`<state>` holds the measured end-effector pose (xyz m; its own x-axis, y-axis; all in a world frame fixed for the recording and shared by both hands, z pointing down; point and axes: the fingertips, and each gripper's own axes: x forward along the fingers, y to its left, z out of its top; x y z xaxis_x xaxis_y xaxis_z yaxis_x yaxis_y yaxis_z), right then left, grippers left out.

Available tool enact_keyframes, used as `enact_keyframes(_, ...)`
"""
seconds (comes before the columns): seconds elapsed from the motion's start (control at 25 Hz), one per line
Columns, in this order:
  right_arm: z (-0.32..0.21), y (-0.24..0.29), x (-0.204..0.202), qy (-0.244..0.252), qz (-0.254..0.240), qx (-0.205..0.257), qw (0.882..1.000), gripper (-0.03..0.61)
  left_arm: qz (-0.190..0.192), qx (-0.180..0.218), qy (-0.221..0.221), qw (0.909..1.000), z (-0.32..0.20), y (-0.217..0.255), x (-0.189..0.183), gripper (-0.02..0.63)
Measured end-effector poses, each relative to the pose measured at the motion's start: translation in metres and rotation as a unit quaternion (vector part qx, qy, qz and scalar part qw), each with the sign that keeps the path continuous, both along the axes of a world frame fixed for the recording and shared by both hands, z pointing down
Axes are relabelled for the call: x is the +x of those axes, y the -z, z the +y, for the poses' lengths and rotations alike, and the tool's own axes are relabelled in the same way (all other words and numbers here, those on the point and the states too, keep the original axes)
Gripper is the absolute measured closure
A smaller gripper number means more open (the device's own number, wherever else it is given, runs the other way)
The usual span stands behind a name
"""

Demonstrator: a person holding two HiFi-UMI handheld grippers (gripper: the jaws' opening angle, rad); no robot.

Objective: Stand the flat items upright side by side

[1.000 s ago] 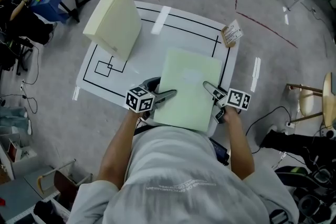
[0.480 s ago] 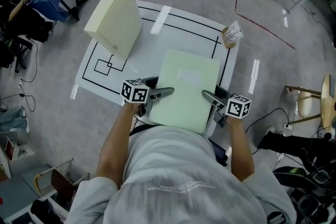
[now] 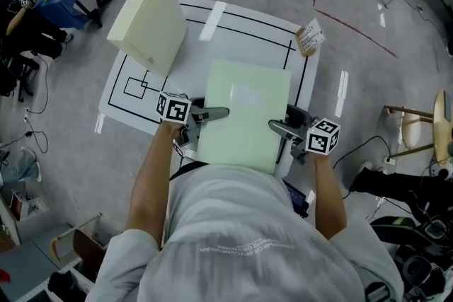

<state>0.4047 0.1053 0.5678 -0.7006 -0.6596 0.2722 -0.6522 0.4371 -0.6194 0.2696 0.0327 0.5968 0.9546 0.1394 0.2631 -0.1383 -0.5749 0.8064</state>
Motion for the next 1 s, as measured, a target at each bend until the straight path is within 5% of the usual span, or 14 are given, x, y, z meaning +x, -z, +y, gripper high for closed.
enact_keyframes(0.36, -0.001, -0.030, 0.012, 0.024, 0.000, -0.080, 0.996, 0.158, 0.001, 0.078, -0.015, 0.9968, 0.005, 0.002, 0.010, 0.190)
enact_keyframes(0.68, 0.001, -0.036, 0.000, 0.063, -0.021, -0.113, 0.991, 0.152, 0.034, 0.093, 0.010, 0.9950, 0.005, 0.007, 0.003, 0.192)
enact_keyframes(0.84, -0.003, -0.027, -0.025, 0.085, -0.094, -0.125, 0.984, 0.152, 0.046, 0.102, 0.001, 0.9937, 0.006, 0.013, 0.005, 0.190)
enact_keyframes(1.0, -0.009, -0.019, -0.044, 0.058, -0.211, -0.147, 0.965, 0.156, 0.033, 0.101, -0.013, 0.9943, 0.006, 0.011, 0.003, 0.190)
